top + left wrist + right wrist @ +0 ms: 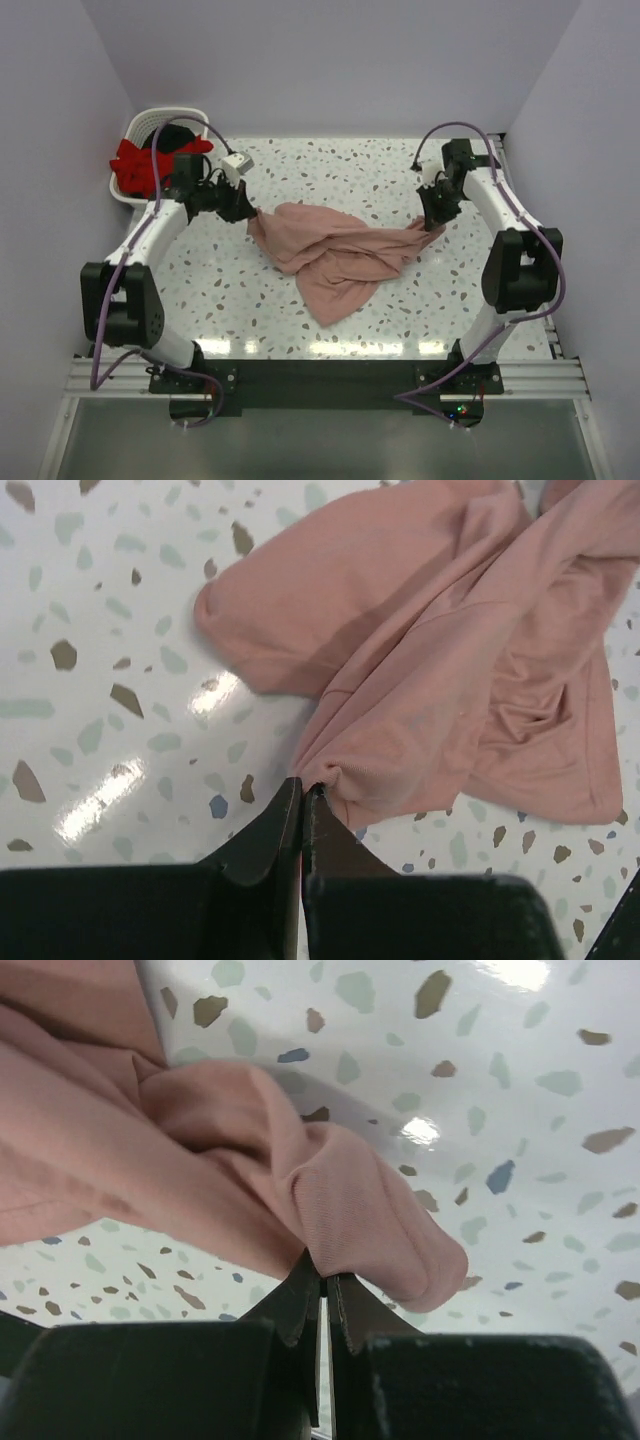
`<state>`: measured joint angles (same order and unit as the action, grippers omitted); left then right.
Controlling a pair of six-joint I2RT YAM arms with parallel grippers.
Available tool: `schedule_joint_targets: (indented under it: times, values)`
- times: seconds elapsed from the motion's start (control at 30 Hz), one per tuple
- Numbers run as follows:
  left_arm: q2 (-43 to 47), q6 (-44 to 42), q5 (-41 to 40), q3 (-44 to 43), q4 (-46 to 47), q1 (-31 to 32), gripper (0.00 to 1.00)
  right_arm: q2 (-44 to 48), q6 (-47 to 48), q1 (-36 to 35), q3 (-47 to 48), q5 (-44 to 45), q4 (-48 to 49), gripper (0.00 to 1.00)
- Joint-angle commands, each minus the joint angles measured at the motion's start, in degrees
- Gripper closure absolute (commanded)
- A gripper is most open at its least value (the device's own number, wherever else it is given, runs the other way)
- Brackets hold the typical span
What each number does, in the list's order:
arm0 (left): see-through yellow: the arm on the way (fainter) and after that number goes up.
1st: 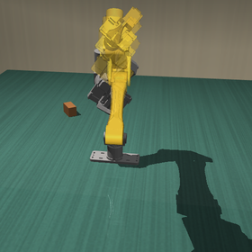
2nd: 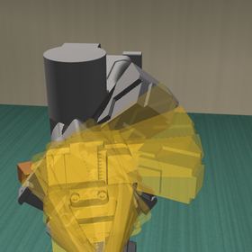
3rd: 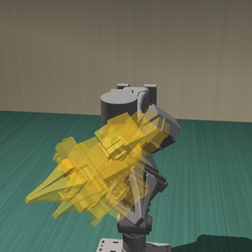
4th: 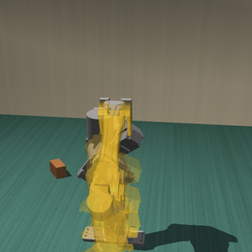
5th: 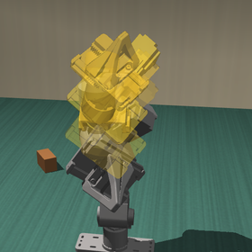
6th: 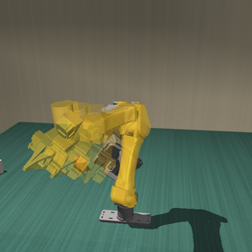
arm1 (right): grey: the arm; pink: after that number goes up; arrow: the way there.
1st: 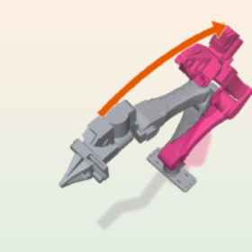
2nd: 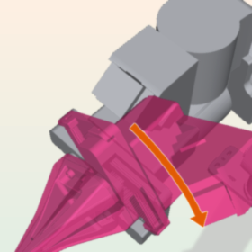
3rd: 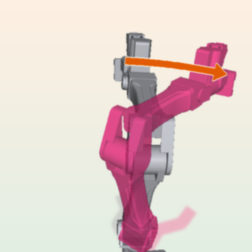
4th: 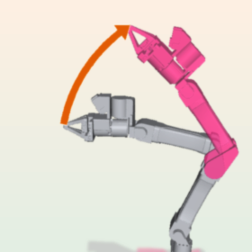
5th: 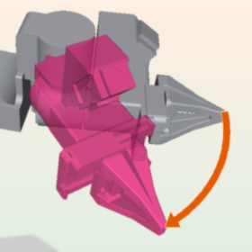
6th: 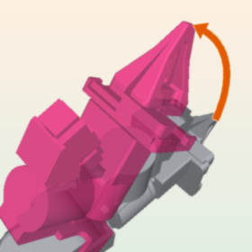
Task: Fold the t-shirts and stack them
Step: Flatten the tshirt out
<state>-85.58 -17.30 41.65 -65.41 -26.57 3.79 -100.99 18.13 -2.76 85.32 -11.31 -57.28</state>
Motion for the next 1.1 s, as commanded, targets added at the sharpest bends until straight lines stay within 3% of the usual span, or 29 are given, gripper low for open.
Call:
schedule_joint_targets:
  times: [0.0, 0.2, 0.33, 0.37, 0.4, 0.5, 0.63, 0.77, 1.07]
  values:
    - [-5.7, 4.4, -3.4, -4.7, -0.9, -2.9, 1.00, -0.7, -1.5, -3.0, 2.1, 0.1, -1.4, 1.00]
    - [-11.6, 4.1, -7.8, -8.7, -4.5, -6.1, 1.00, 1.1, -0.9, -3.6, -0.6, 0.5, -0.8, 1.00]
    - [-14.8, 4.4, -12.5, -10.3, -7.4, -6.2, 1.00, 0.4, 0.9, -3.5, -2.0, 1.5, -1.3, 0.87]
    - [-15.5, 4.5, -14.0, -11.2, -7.9, -6.3, 1.00, 0.1, 1.6, -3.5, -1.8, 1.6, -1.6, 0.81]
    - [-17.1, 4.4, -14.6, -11.7, -8.8, -6.3, 1.00, -0.2, 2.2, -3.5, -1.7, 1.4, -2.2, 0.64]
    - [-19.6, 4.1, -15.1, -14.2, -11.0, -6.3, 1.00, 0.0, 4.8, -2.7, -1.6, 1.3, -2.8, 0.48]
    - [-21.7, 4.4, -15.1, -16.9, -11.1, -6.3, 1.00, 0.3, 8.3, -1.1, -2.7, 2.4, -1.5, 0.48]
    - [-24.9, 4.5, -16.8, -21.1, -11.9, -6.3, 1.00, -0.2, 10.1, -0.6, -5.2, 1.8, 1.4, 0.54]
    - [-29.3, 5.8, -16.7, -25.5, -12.7, -6.3, 1.00, 0.4, 9.6, -0.6, -17.2, -2.8, 17.9, 0.59]
